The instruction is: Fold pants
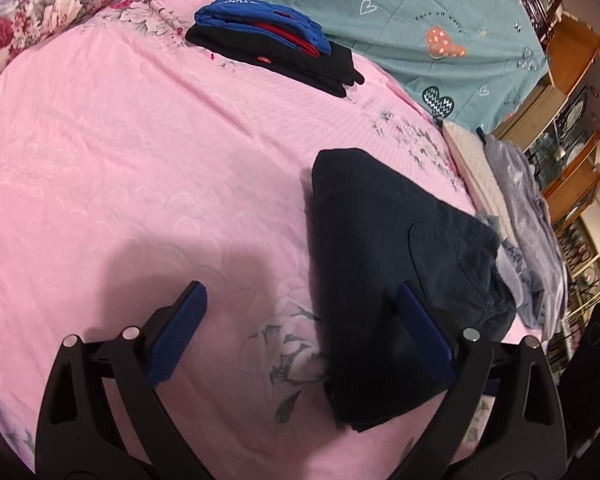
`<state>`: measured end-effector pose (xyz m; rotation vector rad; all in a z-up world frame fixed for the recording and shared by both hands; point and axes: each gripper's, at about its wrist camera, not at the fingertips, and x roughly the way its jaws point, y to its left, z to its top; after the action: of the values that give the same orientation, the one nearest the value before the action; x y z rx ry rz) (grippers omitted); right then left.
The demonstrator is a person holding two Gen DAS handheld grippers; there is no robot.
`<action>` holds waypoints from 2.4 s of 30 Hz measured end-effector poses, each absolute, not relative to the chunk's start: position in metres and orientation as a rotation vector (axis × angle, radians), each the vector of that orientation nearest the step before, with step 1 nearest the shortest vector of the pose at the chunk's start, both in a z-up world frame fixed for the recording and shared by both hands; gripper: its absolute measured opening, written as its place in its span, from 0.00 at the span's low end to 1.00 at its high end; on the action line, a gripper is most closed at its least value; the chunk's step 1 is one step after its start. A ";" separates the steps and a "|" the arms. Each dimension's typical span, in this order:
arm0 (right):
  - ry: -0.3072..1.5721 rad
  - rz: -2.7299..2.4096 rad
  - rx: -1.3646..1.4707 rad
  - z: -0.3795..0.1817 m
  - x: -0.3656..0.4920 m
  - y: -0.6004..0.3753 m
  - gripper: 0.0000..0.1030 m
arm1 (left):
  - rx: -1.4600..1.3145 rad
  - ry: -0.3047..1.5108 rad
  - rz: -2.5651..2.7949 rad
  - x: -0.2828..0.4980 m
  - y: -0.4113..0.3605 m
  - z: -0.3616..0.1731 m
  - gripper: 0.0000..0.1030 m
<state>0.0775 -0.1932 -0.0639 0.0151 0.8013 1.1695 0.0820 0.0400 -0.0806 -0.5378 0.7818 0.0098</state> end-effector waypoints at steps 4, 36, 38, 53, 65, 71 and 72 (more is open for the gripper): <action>0.787 1.170 0.042 -0.063 0.080 -0.202 0.64 | -0.484 0.807 0.051 0.083 0.033 -0.078 0.94; 0.722 1.176 0.156 -0.069 0.084 -0.236 0.65 | -0.848 1.105 -0.461 0.108 0.011 -0.088 0.98; 0.706 1.186 0.158 -0.066 0.084 -0.241 0.65 | -0.841 1.106 -0.468 0.113 0.008 -0.087 0.98; 0.925 0.744 0.428 -0.062 0.219 -0.315 0.88 | -0.732 1.033 -0.476 0.113 -0.009 -0.083 0.98; 1.223 0.926 0.407 -0.095 0.245 -0.261 0.90 | -0.708 1.006 -0.460 0.109 -0.008 -0.084 0.98; 1.256 0.958 0.425 -0.096 0.256 -0.257 0.90 | -0.697 0.998 -0.455 0.107 -0.009 -0.085 0.98; 1.256 0.952 0.413 -0.095 0.255 -0.255 0.88 | -0.693 0.998 -0.452 0.107 -0.009 -0.085 0.98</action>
<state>0.2548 -0.2551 -0.0951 0.4129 1.2559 0.9523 0.1067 -0.0093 -0.0846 -0.6931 0.9976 -0.4521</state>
